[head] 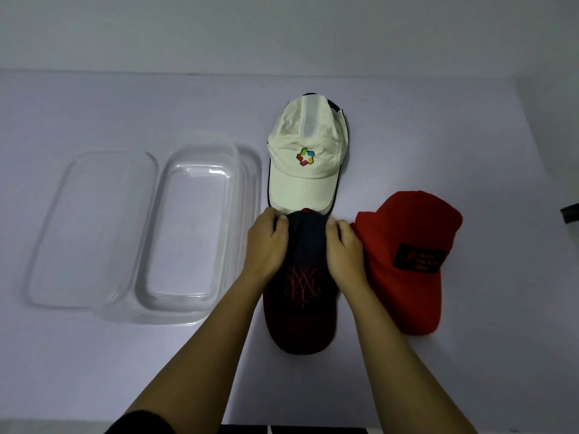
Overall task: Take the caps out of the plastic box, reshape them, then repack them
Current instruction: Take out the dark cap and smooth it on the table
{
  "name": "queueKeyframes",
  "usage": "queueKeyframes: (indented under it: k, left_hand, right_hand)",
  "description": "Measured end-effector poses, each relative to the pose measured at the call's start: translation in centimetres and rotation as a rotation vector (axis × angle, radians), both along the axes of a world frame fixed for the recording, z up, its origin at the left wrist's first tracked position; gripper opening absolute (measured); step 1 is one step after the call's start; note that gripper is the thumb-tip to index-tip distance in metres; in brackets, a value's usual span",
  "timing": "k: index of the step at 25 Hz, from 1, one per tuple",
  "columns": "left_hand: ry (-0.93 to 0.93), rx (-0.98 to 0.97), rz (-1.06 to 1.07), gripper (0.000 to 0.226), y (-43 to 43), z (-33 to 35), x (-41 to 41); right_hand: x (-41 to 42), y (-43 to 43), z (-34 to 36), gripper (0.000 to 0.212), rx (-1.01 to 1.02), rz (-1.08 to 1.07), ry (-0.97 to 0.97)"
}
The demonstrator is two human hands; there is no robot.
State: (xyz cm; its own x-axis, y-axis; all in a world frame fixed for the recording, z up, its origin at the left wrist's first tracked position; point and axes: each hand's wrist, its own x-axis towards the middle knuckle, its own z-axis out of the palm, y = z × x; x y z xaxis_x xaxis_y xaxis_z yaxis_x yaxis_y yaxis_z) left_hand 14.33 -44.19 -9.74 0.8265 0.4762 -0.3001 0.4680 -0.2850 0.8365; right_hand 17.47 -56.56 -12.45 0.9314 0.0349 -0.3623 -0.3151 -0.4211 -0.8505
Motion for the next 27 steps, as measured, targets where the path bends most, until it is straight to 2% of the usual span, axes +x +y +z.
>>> queueKeyframes:
  k: [5,7,10,12,15,17,21,24,27]
  left_hand:
    - [-0.027,0.044,-0.003,0.024,0.9,-0.5,-0.2]
    - [0.033,0.035,0.013,0.027,1.2,-0.6,-0.3]
    - [0.107,-0.139,0.053,0.027,1.9,-0.8,0.4]
    - [0.151,-0.193,0.041,0.022,2.2,-0.9,0.9]
    - [0.179,-0.019,0.031,0.023,2.3,-1.3,1.3]
    - [0.164,0.015,0.06,0.023,2.3,-1.4,1.2]
    - [0.127,-0.067,0.121,0.031,2.7,-2.0,0.9]
    - [0.122,-0.017,0.139,0.03,2.4,-2.4,0.4]
    - [0.105,0.008,0.132,0.035,2.2,-2.2,0.4]
  right_hand:
    - [-0.5,0.5,0.4,0.03,-0.004,-0.158,-0.117]
    - [-0.2,0.3,0.2,0.033,0.036,-0.176,-0.053]
    - [0.8,0.2,-0.2,0.033,0.175,-0.175,0.155]
    - [1.3,0.4,-0.4,0.032,0.089,-0.112,0.205]
    - [1.2,0.9,-0.5,0.033,-0.075,-0.087,0.127]
    - [1.3,1.1,-0.2,0.032,-0.052,-0.093,0.081]
    - [1.8,1.5,0.3,0.033,-0.054,-0.024,0.068]
    - [1.6,1.4,-0.2,0.035,-0.061,-0.07,0.071]
    - [1.4,1.5,-0.4,0.037,-0.084,-0.022,0.067]
